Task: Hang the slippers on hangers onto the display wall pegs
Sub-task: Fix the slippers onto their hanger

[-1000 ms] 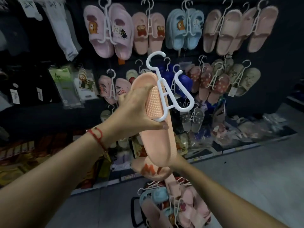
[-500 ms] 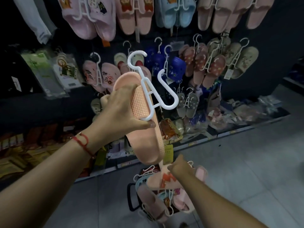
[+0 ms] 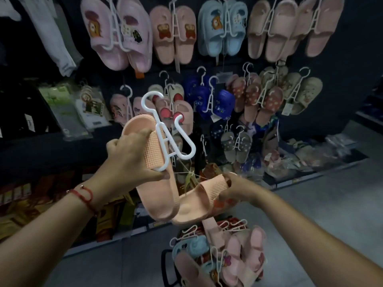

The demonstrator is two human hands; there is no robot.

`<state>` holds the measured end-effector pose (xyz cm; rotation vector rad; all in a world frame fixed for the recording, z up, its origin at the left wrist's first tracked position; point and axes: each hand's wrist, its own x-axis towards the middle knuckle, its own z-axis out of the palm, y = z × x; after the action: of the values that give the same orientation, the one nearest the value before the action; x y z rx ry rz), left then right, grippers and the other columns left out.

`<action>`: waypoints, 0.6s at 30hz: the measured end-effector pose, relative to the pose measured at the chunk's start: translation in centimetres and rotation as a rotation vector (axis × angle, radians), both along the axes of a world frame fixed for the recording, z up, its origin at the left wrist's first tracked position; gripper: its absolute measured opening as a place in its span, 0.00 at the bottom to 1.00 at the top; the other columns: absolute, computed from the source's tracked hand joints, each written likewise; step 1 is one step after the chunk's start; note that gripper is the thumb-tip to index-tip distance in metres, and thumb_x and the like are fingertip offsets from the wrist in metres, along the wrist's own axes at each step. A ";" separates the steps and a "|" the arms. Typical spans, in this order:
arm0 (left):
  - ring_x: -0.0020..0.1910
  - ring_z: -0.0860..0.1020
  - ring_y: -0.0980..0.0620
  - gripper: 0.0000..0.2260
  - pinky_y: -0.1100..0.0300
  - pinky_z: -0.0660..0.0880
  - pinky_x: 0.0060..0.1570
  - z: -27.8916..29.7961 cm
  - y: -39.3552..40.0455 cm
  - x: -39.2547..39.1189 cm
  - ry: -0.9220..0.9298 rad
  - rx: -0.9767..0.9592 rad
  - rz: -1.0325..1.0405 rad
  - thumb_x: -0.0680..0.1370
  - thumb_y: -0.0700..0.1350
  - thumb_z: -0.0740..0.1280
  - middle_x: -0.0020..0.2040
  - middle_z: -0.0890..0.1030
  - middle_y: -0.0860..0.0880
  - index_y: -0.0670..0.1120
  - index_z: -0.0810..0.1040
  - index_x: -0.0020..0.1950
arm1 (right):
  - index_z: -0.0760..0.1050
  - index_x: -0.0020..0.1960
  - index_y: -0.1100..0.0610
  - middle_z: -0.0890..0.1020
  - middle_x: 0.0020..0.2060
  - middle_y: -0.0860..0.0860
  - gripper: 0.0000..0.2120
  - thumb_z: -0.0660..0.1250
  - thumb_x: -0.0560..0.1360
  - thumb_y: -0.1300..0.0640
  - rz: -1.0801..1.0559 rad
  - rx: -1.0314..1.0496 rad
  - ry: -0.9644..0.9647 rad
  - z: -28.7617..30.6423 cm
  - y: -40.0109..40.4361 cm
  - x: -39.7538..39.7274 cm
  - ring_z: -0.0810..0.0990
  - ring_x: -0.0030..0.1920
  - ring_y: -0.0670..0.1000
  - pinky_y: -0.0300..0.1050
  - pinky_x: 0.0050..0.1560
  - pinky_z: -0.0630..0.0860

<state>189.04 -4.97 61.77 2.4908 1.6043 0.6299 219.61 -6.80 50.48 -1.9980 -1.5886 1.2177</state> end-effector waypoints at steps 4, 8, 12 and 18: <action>0.64 0.65 0.52 0.50 0.50 0.57 0.63 0.4 0.1 -1.2 -0.003 0.013 0.003 0.60 0.70 0.77 0.61 0.69 0.56 0.57 0.57 0.75 | 0.74 0.66 0.51 0.80 0.59 0.48 0.23 0.69 0.76 0.41 -0.129 0.240 -0.002 6.0 0.4 0.2 0.79 0.58 0.51 0.49 0.59 0.76; 0.64 0.64 0.55 0.51 0.51 0.55 0.65 1.1 0.1 -1.7 0.065 0.010 -0.053 0.60 0.71 0.76 0.62 0.67 0.58 0.59 0.55 0.74 | 0.76 0.61 0.51 0.80 0.52 0.45 0.19 0.73 0.74 0.44 -0.249 0.522 -0.146 10.0 1.4 -0.2 0.77 0.51 0.46 0.42 0.49 0.70; 0.68 0.62 0.55 0.53 0.50 0.53 0.70 1.3 0.0 -1.5 0.250 0.036 -0.102 0.61 0.75 0.72 0.65 0.64 0.59 0.58 0.50 0.77 | 0.76 0.57 0.50 0.80 0.50 0.45 0.19 0.78 0.70 0.49 -0.143 0.709 -0.215 14.3 2.0 -0.7 0.78 0.53 0.46 0.39 0.51 0.70; 0.64 0.71 0.48 0.56 0.49 0.55 0.62 1.4 1.0 -1.4 0.415 0.220 -0.133 0.54 0.79 0.65 0.64 0.70 0.54 0.54 0.55 0.75 | 0.74 0.54 0.44 0.78 0.49 0.39 0.17 0.77 0.69 0.46 -0.005 0.987 -0.426 21.3 2.8 -2.0 0.78 0.50 0.43 0.59 0.64 0.70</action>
<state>187.64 -3.97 63.18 3.0198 1.5372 0.2972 217.61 -3.99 71.82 -1.5890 -1.8297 -0.0978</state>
